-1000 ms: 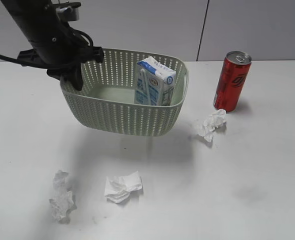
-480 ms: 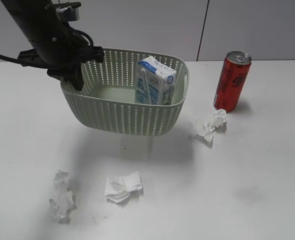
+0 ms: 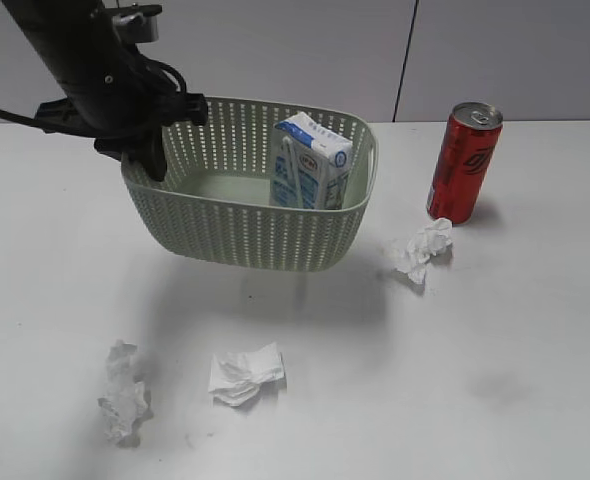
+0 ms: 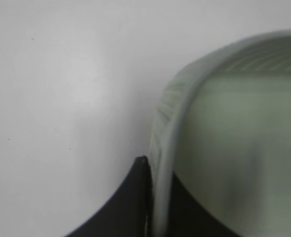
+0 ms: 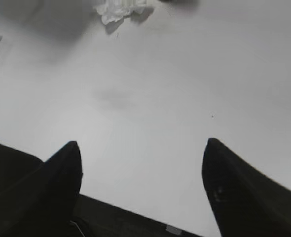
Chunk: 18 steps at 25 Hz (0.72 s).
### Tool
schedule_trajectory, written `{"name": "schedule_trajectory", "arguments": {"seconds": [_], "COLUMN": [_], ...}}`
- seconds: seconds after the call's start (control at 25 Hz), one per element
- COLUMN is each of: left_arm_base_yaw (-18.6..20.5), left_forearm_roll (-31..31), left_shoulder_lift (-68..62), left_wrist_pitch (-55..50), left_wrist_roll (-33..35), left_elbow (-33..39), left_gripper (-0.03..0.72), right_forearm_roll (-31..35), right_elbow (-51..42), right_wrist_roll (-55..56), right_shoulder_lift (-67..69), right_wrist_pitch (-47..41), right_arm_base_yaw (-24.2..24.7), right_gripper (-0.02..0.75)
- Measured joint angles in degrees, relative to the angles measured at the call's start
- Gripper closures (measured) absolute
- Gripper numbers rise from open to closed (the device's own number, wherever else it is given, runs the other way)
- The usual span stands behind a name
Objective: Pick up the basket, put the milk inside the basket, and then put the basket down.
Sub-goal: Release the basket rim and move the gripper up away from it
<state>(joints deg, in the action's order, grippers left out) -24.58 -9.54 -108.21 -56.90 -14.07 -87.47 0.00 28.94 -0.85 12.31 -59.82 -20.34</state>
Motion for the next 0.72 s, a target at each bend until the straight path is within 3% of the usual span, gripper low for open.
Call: {"name": "schedule_trajectory", "arguments": {"seconds": [0.36,0.72], "left_arm_base_yaw": [0.00,0.00], "left_forearm_roll": [0.00,-0.05], "left_shoulder_lift": [0.00,-0.12], "left_wrist_pitch": [0.05,0.65], "left_wrist_roll": [0.00,0.00], "left_elbow": [0.00,0.00], "left_gripper": [0.703,0.703], "right_forearm_roll": [0.30,0.57], "right_elbow": [-0.12,-0.12], "right_wrist_roll": [0.00,0.00], "right_shoulder_lift": [-11.28,-12.62], "right_wrist_pitch": [0.00,0.00], "right_arm_base_yaw": [17.87,19.75], "right_gripper": [0.167,0.167]}}
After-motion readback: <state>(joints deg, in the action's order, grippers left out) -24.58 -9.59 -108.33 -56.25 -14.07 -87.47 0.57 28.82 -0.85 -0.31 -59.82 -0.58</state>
